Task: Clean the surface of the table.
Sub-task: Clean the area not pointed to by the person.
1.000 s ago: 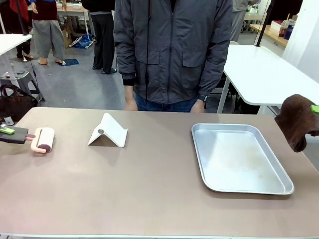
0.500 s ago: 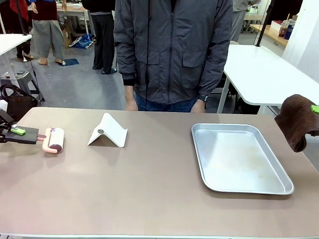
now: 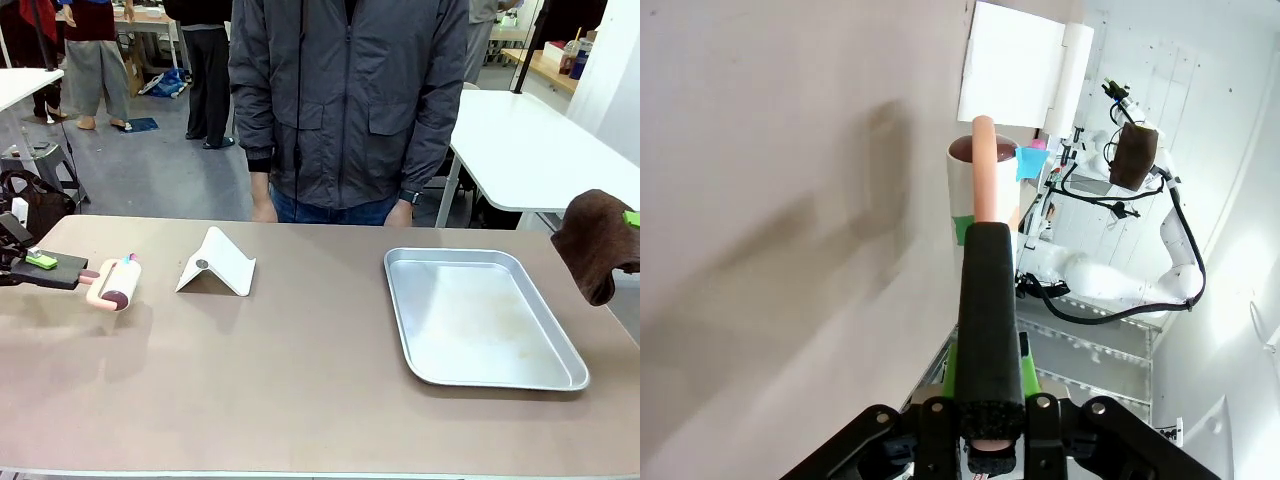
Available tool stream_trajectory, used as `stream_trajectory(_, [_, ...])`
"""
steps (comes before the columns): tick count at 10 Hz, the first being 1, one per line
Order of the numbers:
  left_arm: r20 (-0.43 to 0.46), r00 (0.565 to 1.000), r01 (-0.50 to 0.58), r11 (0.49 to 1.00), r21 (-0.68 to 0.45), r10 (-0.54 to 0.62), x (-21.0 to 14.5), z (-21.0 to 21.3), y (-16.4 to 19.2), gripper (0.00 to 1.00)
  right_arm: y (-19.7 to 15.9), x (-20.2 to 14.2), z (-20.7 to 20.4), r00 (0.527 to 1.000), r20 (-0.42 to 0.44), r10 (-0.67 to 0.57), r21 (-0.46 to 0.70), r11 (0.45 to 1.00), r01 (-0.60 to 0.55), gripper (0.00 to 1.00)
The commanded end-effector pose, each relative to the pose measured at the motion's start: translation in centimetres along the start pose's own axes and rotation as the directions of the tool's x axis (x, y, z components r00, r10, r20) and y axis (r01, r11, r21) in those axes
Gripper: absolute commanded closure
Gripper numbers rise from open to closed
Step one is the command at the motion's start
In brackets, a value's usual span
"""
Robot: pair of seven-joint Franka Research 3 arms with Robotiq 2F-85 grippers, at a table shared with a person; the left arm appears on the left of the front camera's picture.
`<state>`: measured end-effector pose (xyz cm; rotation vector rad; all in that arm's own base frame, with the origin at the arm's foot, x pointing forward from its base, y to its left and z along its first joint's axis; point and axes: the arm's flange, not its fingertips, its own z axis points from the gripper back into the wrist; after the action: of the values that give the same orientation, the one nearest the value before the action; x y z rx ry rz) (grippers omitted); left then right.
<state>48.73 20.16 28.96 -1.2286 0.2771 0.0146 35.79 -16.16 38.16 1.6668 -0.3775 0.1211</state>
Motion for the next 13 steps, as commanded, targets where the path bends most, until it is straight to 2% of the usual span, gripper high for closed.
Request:
stream_trajectory(1, [0.026, 1.0, -0.002, 1.0, -0.028, 0.002, -0.2, 0.1, -0.9, 0.78, 0.6, 0.0, -0.1, 1.0, 0.002, 0.012, 0.013, 1.0, -0.012, 0.91])
stream_trajectory(4, [0.102, 0.993, 0.072, 0.992, -0.108, -0.061, -2.4, 5.0, -3.3, 0.78, 0.6, 0.0, -0.1, 1.0, 0.002, 0.012, 0.013, 1.0, -0.012, 0.91])
stream_trajectory(6, [0.145, 0.985, 0.111, 0.986, -0.125, -0.092, -5.9, 9.1, -4.6, 0.78, 0.6, 0.0, -0.1, 1.0, 0.002, 0.012, 0.013, 1.0, -0.012, 0.91])
stream_trajectory(8, [0.143, 0.984, 0.133, 0.974, -0.182, -0.108, -9.5, 12.5, -4.6, 0.78, 0.6, 0.0, -0.1, 1.0, 0.002, 0.012, 0.013, 1.0, -0.012, 0.91])
stream_trajectory(10, [0.126, 0.986, 0.143, 0.955, -0.26, -0.113, -12.8, 14.7, -4.2, 0.78, 0.6, 0.0, -0.1, 1.0, 0.002, 0.012, 0.013, 1.0, -0.012, 0.91])
stream_trajectory(12, [0.166, 0.976, 0.185, 0.942, -0.281, -0.142, -15.9, 15.6, -3.8, 0.78, 0.6, 0.0, -0.1, 1.0, 0.002, 0.012, 0.013, 1.0, -0.012, 0.91])
stream_trajectory(13, [0.175, 0.972, 0.201, 0.938, -0.283, -0.155, -16.4, 15.8, -3.4, 0.78, 0.6, 0.0, -0.1, 1.0, 0.002, 0.012, 0.013, 1.0, -0.012, 0.91])
